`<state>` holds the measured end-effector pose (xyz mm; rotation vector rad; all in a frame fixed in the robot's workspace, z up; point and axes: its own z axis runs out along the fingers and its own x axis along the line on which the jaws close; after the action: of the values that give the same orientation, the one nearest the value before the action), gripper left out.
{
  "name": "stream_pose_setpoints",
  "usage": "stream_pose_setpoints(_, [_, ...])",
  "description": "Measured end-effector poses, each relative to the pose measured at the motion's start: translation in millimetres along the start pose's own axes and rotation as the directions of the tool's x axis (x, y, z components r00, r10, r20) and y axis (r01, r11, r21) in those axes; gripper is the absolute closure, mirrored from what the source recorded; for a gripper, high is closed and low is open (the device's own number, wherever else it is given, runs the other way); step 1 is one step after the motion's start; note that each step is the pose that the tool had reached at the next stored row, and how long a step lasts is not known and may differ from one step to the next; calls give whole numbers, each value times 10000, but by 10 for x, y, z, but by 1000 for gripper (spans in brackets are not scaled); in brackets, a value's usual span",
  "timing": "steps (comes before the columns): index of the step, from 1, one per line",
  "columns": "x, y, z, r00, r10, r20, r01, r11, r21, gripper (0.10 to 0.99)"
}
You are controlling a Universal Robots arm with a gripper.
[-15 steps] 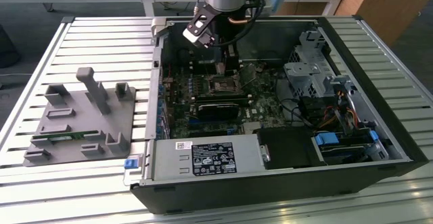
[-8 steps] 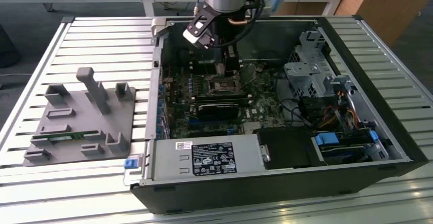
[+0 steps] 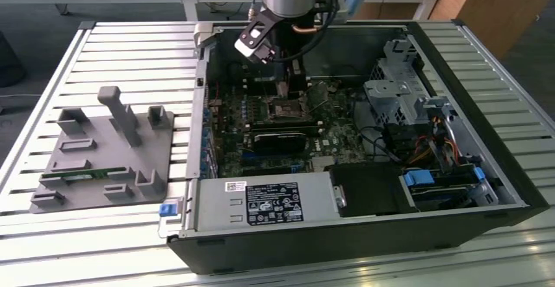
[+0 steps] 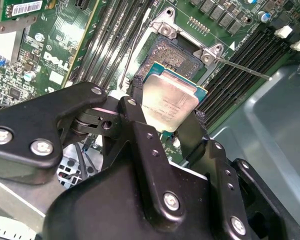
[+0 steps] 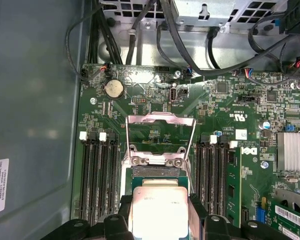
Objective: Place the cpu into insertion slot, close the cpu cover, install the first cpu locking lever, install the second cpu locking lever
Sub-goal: 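Place the cpu into insertion slot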
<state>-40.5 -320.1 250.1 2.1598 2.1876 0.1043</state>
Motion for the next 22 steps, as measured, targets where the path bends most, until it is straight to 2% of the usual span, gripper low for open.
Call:
stream_pose_setpoints(12, [0,-4,45,10000,0,0,0,10000,0,561])
stream_pose_setpoints(18, [0,-9,98,10000,0,3,0,10000,-1,561])
stream_pose_setpoints(20, [0,-11,112,10000,-2,40,2,10000,-5,561])
stream_pose_setpoints(22, [0,-13,128,9999,-15,156,15,10000,-13,561])
